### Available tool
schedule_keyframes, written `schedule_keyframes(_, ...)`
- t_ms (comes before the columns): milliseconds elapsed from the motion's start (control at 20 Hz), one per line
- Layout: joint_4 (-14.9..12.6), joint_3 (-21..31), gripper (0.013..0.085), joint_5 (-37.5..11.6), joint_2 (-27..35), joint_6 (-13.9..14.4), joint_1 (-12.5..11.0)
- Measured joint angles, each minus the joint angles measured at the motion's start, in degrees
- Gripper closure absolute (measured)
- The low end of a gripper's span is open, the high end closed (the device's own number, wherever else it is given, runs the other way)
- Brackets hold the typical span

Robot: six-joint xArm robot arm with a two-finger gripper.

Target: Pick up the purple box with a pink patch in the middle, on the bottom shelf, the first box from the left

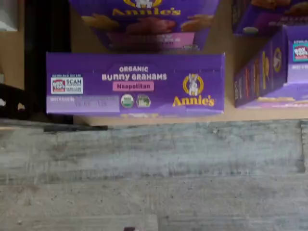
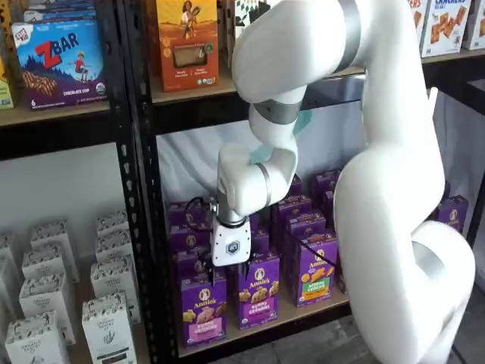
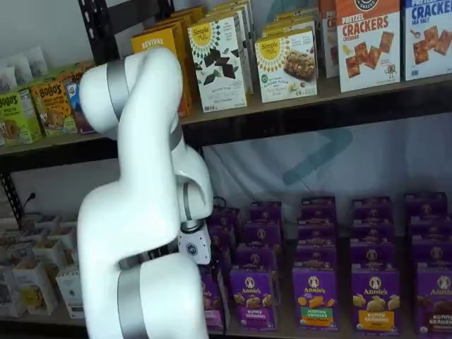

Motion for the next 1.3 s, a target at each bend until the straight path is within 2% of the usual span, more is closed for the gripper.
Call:
schedule_keyframes(250, -1.2, -3.1, 0.0130, -0.4, 2.5, 0.6, -0.5)
schedule_keyframes(450, -0.3, -5.0, 0.0130, 0.2, 3.8, -0.8, -1.1)
schedule_keyframes(550, -2.0, -6.2, 0.0130, 0.9, 4.2, 0.4, -1.6)
schedule_keyframes(800, -3.6, -8.9, 0.0130, 4.4, 4.6, 1.1, -2.4)
schedule_keyframes(1300, -0.8, -15.1, 0.0130, 6.4, 8.6, -1.4, -2.4)
